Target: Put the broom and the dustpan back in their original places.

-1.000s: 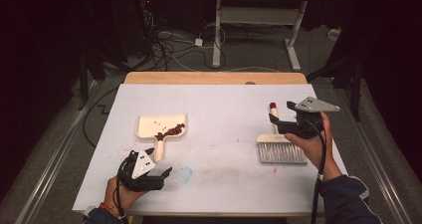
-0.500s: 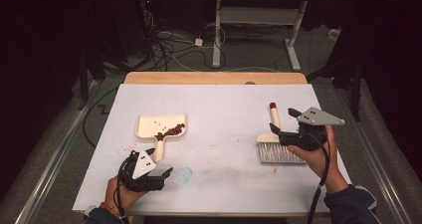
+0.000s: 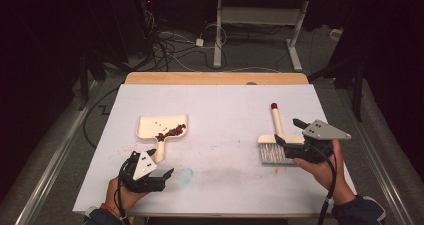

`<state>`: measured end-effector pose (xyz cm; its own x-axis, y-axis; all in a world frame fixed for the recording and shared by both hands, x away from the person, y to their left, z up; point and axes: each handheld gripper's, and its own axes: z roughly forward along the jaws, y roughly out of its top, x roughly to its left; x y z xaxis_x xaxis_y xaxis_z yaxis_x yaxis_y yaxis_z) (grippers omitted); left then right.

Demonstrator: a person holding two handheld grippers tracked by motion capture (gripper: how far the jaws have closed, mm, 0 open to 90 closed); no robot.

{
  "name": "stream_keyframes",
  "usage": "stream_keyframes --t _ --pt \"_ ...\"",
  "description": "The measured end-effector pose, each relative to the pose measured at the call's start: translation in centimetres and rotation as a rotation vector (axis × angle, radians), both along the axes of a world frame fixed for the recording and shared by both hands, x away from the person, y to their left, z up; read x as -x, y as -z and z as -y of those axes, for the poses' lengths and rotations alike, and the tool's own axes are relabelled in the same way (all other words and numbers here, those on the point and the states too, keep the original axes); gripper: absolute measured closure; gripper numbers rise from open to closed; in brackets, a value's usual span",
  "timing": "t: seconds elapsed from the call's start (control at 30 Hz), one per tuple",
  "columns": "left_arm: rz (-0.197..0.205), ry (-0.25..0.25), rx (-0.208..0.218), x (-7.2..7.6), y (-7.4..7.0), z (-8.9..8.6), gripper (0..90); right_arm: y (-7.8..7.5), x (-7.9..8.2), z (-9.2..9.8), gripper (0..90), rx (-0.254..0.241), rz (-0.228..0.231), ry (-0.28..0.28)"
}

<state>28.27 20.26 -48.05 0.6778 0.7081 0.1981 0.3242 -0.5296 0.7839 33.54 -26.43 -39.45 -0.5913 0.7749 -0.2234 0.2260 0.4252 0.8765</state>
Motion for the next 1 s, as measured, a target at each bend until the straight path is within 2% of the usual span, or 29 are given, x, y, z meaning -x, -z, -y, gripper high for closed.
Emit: stream_keyframes --t 0.13,0.23,0.33,0.5,0.57,0.6,0.67,0.77,0.8,0.83,1.0 --pt "-0.002 0.0 0.001 0.0 0.1 0.0 16.4 0.5 0.3 0.5 22.6 0.01 0.008 0.016" --pt "0.0 -0.001 0.002 -0.1 0.0 0.0 16.4 0.9 0.6 1.0 22.7 -0.001 0.008 0.016" --pt "-0.012 -0.004 0.01 -0.1 0.0 0.0 16.4 1.5 1.1 1.1 22.6 0.024 0.021 0.014" --pt "-0.01 -0.003 0.011 -0.2 0.0 0.0 16.4 2.6 1.7 1.7 22.6 0.028 0.019 0.01" --pt "0.001 0.0 0.012 -0.3 0.0 0.0 16.4 3.1 2.0 2.0 22.6 0.027 0.009 0.008" --pt "-0.011 -0.002 0.015 -0.3 0.0 0.1 16.4 3.3 2.1 2.0 22.6 0.033 0.009 0.006" --pt "-0.011 -0.001 0.014 -0.4 0.0 0.1 16.4 3.7 2.3 2.2 22.7 0.045 0.012 0.0" --pt "-0.014 -0.001 0.015 -0.5 0.0 0.3 16.4 4.5 2.6 2.4 22.7 0.031 -0.006 -0.006" --pt "-0.001 0.005 0.009 -0.5 0.0 0.3 16.4 4.8 2.7 2.4 22.7 0.037 -0.011 -0.006" --pt "-0.012 0.003 0.015 -0.5 0.0 0.4 16.4 5.1 2.8 2.3 22.8 0.045 -0.017 -0.008" --pt "-0.015 0.005 0.003 -0.4 0.2 0.5 16.3 6.3 3.3 2.2 22.9 0.057 -0.042 -0.018"
